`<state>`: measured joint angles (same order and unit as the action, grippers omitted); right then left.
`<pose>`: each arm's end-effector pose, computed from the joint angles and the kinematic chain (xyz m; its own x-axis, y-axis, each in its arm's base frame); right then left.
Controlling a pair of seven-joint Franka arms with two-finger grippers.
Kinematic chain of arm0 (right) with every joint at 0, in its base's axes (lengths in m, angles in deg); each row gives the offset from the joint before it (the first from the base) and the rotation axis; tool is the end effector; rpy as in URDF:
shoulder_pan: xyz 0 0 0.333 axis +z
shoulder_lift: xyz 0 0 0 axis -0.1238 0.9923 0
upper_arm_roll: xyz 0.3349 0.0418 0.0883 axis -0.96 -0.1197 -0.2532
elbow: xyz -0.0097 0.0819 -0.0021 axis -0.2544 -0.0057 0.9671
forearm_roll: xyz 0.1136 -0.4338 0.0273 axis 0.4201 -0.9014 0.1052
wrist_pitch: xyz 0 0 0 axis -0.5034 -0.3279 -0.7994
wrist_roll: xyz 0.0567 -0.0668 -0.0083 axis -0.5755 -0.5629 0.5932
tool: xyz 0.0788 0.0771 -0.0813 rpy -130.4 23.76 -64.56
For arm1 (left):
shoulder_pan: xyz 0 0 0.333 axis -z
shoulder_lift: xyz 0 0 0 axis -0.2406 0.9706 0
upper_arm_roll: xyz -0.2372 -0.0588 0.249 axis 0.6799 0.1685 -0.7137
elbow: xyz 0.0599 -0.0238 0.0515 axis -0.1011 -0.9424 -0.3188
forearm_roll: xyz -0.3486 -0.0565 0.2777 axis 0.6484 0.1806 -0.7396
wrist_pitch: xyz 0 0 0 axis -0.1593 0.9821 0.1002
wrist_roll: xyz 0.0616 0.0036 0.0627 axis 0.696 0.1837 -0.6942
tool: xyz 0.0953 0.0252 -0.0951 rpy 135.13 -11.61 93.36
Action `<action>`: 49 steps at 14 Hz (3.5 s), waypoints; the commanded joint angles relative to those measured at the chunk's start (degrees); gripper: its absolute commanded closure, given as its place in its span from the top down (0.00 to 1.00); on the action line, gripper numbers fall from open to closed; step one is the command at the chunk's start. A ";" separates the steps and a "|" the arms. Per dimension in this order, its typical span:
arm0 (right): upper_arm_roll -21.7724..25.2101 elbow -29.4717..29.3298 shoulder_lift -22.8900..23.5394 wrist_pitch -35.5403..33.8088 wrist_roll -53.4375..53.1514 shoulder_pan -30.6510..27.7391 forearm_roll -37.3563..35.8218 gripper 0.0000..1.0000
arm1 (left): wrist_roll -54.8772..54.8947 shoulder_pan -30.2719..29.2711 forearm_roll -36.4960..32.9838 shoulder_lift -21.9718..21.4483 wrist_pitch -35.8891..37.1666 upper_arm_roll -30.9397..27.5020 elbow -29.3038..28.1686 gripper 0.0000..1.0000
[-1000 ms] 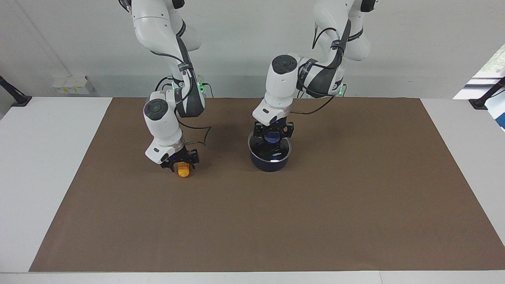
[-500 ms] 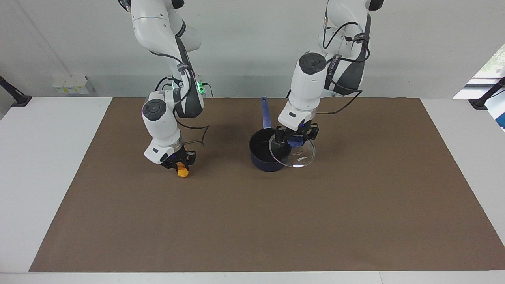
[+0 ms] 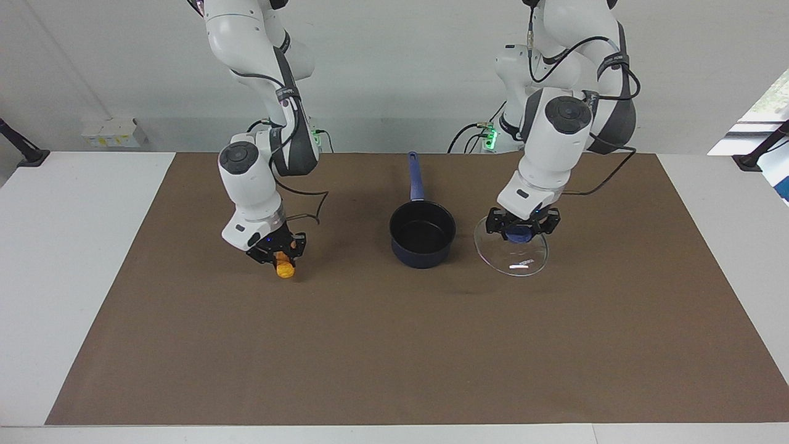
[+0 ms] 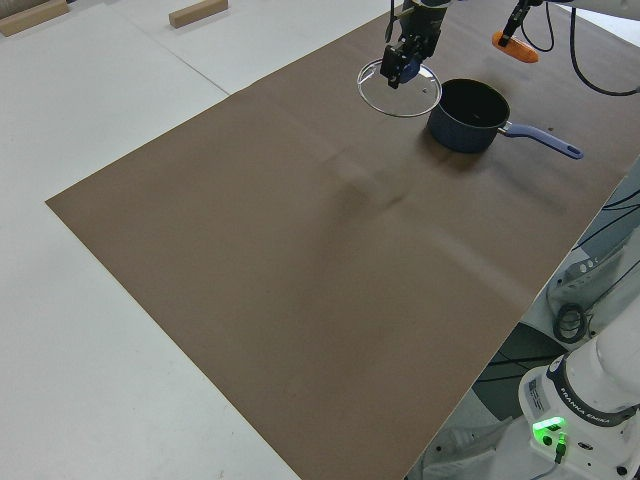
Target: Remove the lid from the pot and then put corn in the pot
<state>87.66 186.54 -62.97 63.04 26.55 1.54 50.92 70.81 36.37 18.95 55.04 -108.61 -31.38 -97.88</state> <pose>0.6485 0.1090 0.3248 0.9720 0.2084 0.1087 0.2107 -0.9775 -0.0103 0.6446 -0.2123 0.4462 0.9908 -0.1316 0.0309 -0.1310 -0.9912 -0.0207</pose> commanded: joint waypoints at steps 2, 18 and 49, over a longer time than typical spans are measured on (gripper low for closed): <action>-4.23 -4.48 -0.93 -3.98 -8.77 0.83 0.63 0.01 | 10.58 -5.91 -0.91 -1.44 1.38 0.79 -0.23 0.00; -4.68 -18.64 6.00 -11.29 -38.86 22.02 0.80 0.00 | 38.72 -27.36 -0.82 -1.09 -12.40 0.79 -14.72 0.00; -4.24 -15.30 -10.67 -20.58 -34.48 6.13 2.30 1.00 | 14.03 -19.81 3.05 -7.66 22.02 1.23 10.43 1.00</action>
<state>84.04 168.31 -69.15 44.55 -10.93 11.20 53.31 85.07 16.60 21.65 51.30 -89.23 -29.90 -84.75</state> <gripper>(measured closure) 0.000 0.000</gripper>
